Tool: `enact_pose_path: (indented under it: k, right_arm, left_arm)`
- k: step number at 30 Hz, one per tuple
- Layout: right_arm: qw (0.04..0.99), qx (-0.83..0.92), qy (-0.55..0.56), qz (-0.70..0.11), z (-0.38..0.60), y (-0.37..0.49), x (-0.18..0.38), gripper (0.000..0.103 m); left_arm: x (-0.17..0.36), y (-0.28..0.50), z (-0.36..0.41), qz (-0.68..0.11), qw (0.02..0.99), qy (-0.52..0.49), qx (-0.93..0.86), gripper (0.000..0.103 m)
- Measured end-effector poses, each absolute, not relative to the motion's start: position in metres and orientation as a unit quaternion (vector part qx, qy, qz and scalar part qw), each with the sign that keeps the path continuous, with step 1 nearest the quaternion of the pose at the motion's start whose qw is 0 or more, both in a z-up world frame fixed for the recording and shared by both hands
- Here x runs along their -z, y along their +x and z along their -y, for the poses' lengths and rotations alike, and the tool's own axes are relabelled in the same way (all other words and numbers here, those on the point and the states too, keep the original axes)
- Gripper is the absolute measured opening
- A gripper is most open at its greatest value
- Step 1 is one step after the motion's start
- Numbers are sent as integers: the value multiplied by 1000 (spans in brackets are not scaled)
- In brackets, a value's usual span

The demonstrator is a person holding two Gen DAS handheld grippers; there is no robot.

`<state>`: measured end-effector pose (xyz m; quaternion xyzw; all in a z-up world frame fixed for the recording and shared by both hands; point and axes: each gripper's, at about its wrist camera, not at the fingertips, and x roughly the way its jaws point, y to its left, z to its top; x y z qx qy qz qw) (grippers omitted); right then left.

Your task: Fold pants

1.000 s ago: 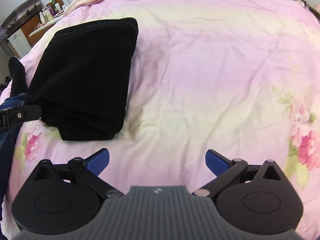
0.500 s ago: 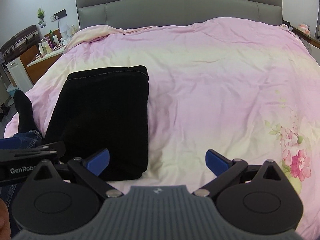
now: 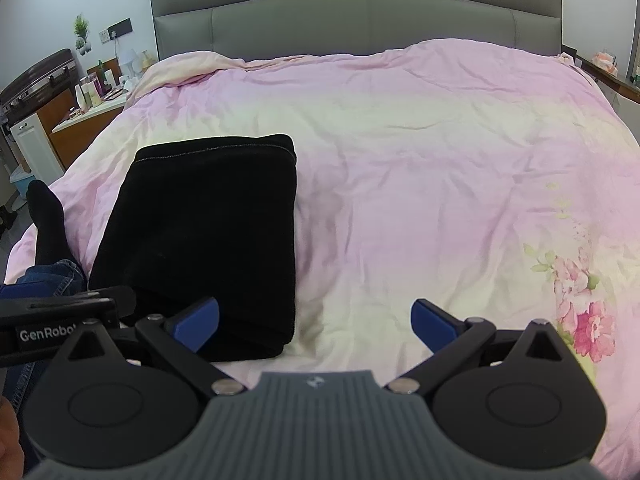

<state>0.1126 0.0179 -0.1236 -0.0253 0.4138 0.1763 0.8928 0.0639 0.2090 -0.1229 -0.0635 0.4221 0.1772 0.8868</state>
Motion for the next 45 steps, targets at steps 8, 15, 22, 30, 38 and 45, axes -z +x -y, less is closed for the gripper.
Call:
enact_pose_path:
  k: [8,15,22,30,38,45]
  right_arm:
    - [894,-173,-30,-412,-15,111,123,98]
    - [894,-170,-35,-412,-16,112,123,98]
    - [894,-170,-36,-413,-16,113,123,98]
    - [894,-168,-39,-413,-16,112,124,98]
    - [894,-168,-37,-414,-15,112,125,98]
    - [893,-167,-34,-417,-13,113,126,98]
  left_arm:
    - [123,65,-209,-424,888,-66,-168,103]
    - [123,64,-209,-424,887,-63,-170,103]
    - [123,65,-209,-425,887,-63,-170,103]
    - [123,64,-208,-426,887,-61,-170,103]
    - [123,65,-208,-426,887,-61,-169,103]
    - [123,65,-209,-426,887,-63,-167,103]
